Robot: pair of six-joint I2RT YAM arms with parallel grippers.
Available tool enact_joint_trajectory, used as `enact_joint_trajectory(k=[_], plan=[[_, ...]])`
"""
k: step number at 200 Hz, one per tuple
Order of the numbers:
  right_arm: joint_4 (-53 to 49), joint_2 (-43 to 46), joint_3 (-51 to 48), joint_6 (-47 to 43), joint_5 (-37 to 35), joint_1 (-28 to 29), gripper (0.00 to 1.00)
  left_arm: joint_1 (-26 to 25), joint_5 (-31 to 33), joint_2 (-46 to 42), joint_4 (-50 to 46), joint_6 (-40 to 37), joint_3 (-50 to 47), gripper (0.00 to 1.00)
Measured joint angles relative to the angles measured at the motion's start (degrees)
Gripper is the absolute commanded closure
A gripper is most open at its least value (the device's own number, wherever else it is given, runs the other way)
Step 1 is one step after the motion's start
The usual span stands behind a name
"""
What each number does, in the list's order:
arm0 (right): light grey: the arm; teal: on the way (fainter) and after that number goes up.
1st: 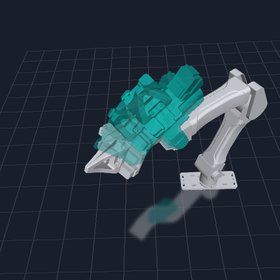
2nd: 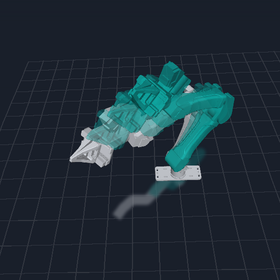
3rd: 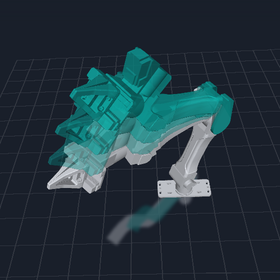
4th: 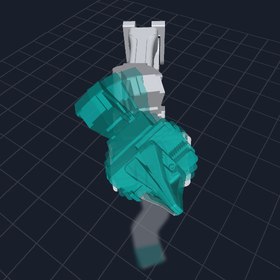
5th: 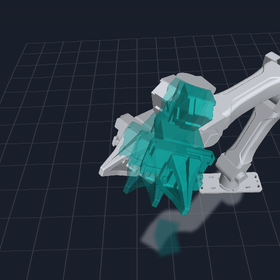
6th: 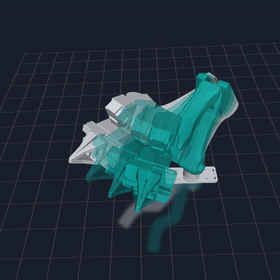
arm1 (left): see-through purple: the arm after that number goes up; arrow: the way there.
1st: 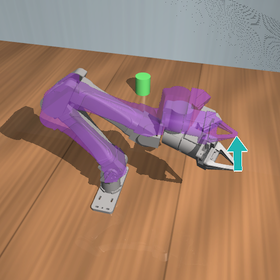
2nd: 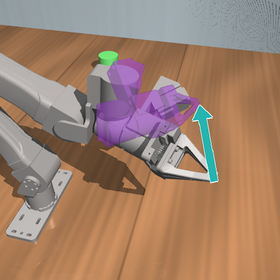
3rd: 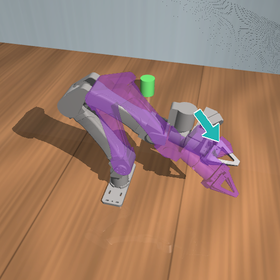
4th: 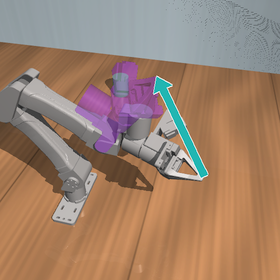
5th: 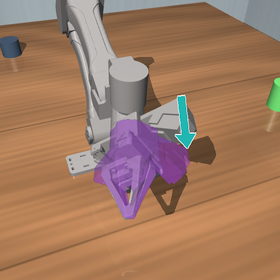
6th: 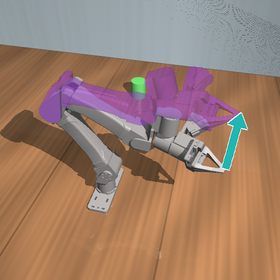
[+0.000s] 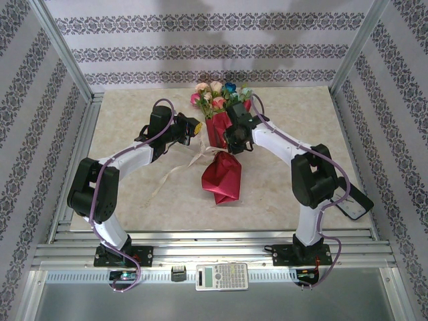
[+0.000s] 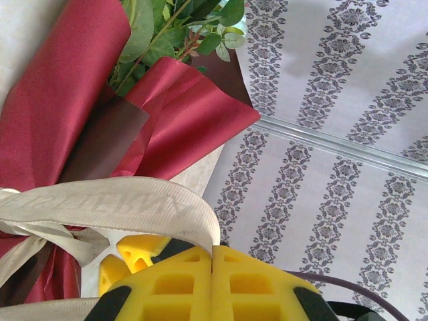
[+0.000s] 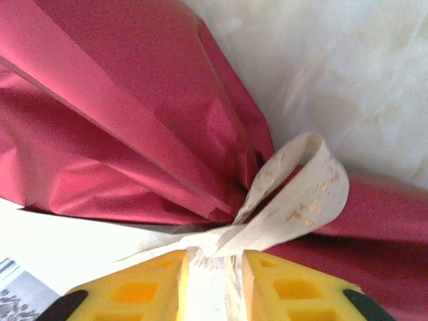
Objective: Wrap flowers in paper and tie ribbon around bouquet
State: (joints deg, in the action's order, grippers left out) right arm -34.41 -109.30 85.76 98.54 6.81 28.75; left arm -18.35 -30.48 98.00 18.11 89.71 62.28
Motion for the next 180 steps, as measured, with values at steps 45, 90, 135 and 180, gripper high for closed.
enact_joint_trajectory(k=[45, 90, 135, 180], plan=[[1.6, -0.2, -0.3, 4.1, 2.3, 1.5, 0.67, 0.0, 0.0, 0.0, 0.5, 0.2, 0.0, 1.0], [2.8, -2.6, -0.9, 6.5, 2.7, 1.0, 0.66, 0.0, 0.0, 0.0, 0.8, 0.4, 0.0, 1.0], [3.5, -4.3, -0.9, 6.6, 3.1, -0.2, 0.95, 0.0, -0.1, 0.0, 0.8, 0.6, 0.0, 1.0], [3.6, -4.2, -0.9, 6.5, 2.3, -0.2, 1.0, 0.0, -0.7, 0.0, 0.8, 0.6, 0.0, 1.0]])
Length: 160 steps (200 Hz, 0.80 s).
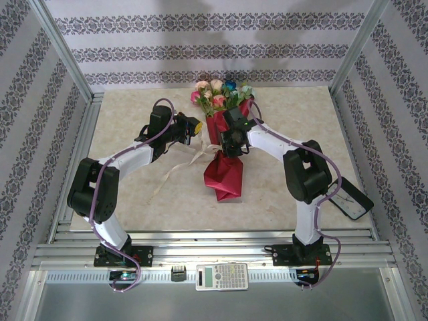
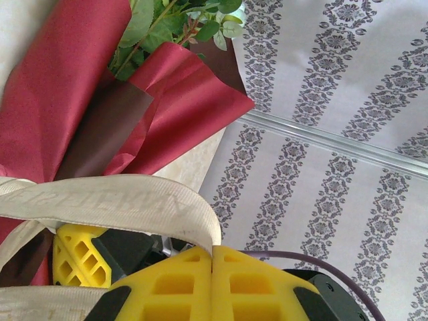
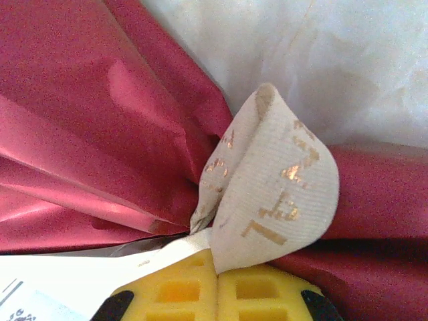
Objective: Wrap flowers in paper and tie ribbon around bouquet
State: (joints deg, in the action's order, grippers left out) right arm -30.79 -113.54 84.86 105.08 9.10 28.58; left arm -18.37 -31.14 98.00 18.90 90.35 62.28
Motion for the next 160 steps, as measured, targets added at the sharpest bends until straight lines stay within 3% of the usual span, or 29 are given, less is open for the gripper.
enact_joint_trajectory(k=[160], plan=[[4.2, 3.7, 2.4, -0.5, 0.4, -5.3, 1.0, -1.0, -0.4, 6.8, 1.4, 1.0, 8.1, 1.0]])
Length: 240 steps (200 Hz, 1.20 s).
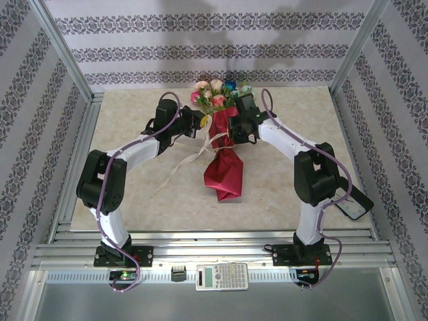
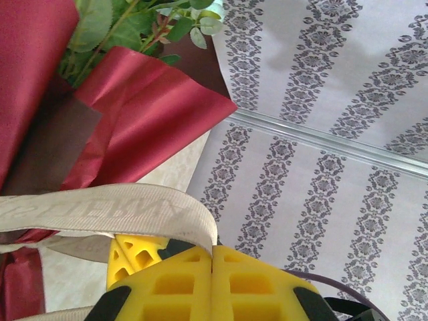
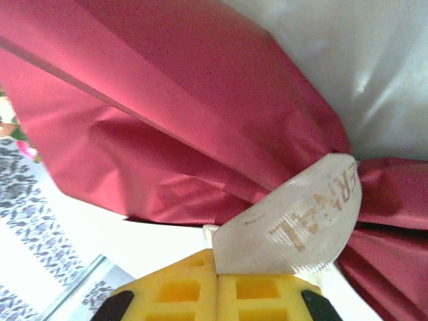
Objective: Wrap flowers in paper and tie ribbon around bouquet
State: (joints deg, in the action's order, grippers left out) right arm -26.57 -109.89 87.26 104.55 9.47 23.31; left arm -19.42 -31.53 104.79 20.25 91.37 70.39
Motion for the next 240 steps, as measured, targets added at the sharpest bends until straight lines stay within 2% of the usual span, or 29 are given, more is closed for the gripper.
enact_joint_trajectory(k=[86, 103, 164, 208, 240], plan=[[7.2, -5.1, 0.0, -1.4, 5.2, -3.7, 1.0, -1.6, -1.1, 3.9, 1.3, 1.5, 3.1, 1.0], [7.2, -6.5, 0.0, -1.7, 6.0, -3.7, 0.9, -1.6, -1.2, 4.5, 1.5, 1.8, 3.2, 1.0], [6.2, -6.5, 1.5, -7.6, 6.7, -4.7, 0.7, -1.5, -1.5, 7.6, 1.6, 1.9, 6.9, 1.0], [3.6, -3.0, 1.5, -13.4, 6.1, -4.8, 0.66, -0.7, -2.6, 10.6, 1.7, 1.9, 10.0, 1.0], [0.0, 2.4, 1.6, -22.9, 3.1, -3.0, 0.67, -0.3, -3.4, 12.6, 2.3, 2.2, 12.0, 1.0]])
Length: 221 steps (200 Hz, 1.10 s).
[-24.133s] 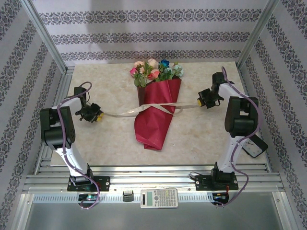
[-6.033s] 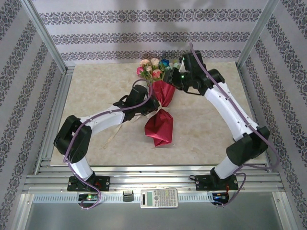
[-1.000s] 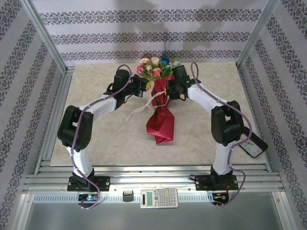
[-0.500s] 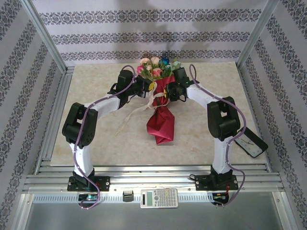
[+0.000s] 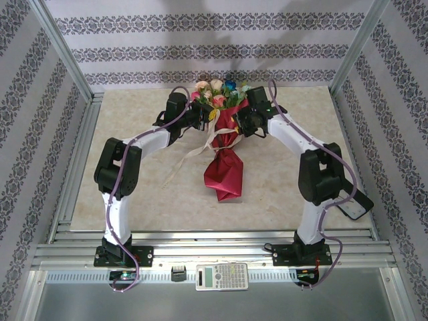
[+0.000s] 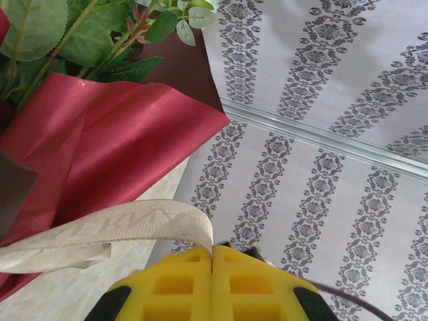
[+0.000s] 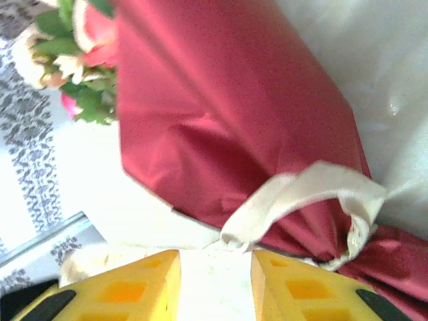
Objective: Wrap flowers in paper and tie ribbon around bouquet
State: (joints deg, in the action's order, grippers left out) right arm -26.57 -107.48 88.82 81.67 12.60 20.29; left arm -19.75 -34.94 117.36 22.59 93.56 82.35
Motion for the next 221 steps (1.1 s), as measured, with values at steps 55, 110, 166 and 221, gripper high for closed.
enact_joint_trajectory(k=[55, 110, 166, 221], plan=[[-5.3, 6.6, -1.9, -11.9, -5.2, 17.3, 0.66, 0.6, -1.6, 2.0, 0.4, 0.9, 0.1, 1.0], [-8.7, -7.1, 5.9, -17.7, -8.7, 26.4, 0.5, 2.4, -4.0, 4.6, 0.5, 1.3, 3.2, 1.0], [-2.2, -15.1, 8.9, -21.3, -12.4, 28.0, 0.44, 3.4, -5.6, 6.7, 0.5, 3.2, 3.4, 1.0], [0.6, -22.8, 15.7, -23.4, -14.3, 27.9, 0.43, 4.8, -6.7, 9.0, 0.8, 5.8, 3.6, 1.0]])
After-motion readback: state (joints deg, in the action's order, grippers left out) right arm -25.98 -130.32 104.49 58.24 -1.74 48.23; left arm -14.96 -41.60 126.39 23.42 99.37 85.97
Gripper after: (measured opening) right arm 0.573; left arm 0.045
